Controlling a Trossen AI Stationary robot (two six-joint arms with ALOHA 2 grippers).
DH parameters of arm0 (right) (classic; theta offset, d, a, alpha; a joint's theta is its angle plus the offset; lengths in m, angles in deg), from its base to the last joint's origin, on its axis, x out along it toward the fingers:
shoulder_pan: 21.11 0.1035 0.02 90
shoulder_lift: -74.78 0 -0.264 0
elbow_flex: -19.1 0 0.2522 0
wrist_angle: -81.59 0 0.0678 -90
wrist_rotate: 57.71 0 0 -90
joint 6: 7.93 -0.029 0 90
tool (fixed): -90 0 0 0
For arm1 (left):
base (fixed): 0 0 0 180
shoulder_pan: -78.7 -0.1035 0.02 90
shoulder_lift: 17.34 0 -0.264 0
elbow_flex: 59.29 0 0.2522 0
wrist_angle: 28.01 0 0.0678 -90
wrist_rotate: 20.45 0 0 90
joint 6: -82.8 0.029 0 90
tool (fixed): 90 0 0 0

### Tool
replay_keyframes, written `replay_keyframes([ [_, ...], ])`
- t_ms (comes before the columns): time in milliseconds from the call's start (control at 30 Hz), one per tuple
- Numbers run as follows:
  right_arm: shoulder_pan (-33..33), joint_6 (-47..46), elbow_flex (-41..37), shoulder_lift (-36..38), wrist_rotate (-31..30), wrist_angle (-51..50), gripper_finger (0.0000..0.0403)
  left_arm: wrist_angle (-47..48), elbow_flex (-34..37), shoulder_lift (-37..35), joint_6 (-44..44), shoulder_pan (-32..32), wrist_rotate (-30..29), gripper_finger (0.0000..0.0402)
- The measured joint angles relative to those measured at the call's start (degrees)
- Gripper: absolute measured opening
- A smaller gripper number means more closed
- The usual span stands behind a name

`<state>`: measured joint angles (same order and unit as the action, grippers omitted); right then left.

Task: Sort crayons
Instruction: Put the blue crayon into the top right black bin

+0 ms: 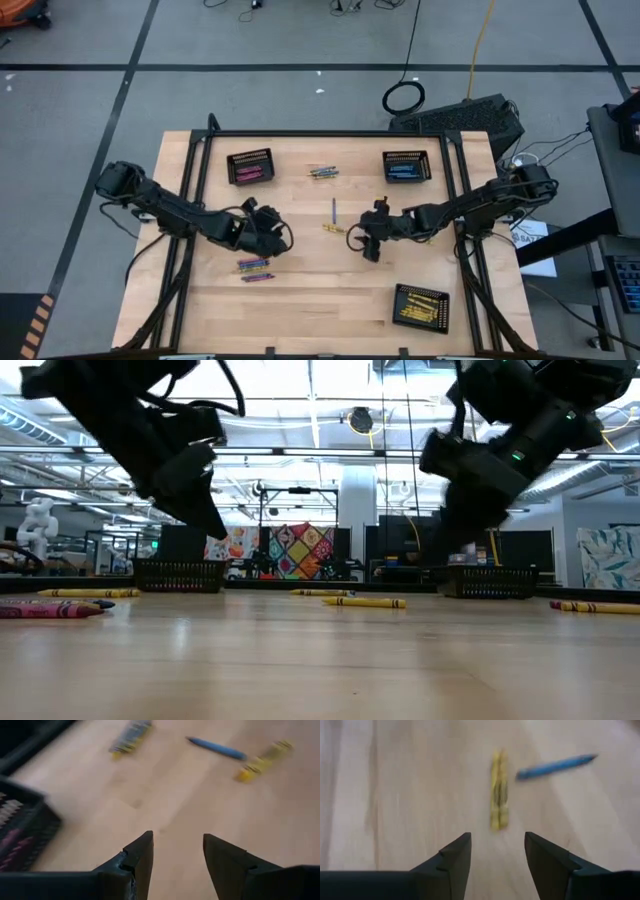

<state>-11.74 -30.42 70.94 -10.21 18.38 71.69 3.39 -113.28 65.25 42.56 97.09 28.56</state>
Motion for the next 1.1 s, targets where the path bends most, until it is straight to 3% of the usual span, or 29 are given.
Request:
replay_keyframes([
  [167, -1.3, -8.0, 0.1, -2.8, -4.1, 12.7, 0.0169, -2.8, 1.3, 1.9, -4.4, 2.1, -8.3, 0.0173],
  [333, -2.7, -5.5, 0.1, -3.0, -8.9, 16.9, 0.0169, -4.3, 1.2, 2.5, -3.5, 2.5, -8.6, 0.0173],
  [400, -2.9, -4.4, 0.0, -2.6, -11.6, 16.4, 0.0169, -4.9, 1.0, 2.5, -2.2, 2.7, -7.2, 0.0173],
  [633, -2.8, 4.9, 0.1, 1.9, -11.4, 11.7, 0.0169, -5.0, 1.0, 2.5, -0.9, 3.9, -6.4, 0.0173],
  [900, -2.0, 0.8, 0.1, 13.0, -11.3, 1.6, 0.0169, -5.4, 1.0, 2.5, -0.9, 4.0, -6.4, 0.0173],
  [1100, -0.6, 1.1, 0.1, 15.6, -10.5, 0.9, 0.0169, -6.0, 1.0, 2.5, -1.0, 4.0, -6.4, 0.0173],
])
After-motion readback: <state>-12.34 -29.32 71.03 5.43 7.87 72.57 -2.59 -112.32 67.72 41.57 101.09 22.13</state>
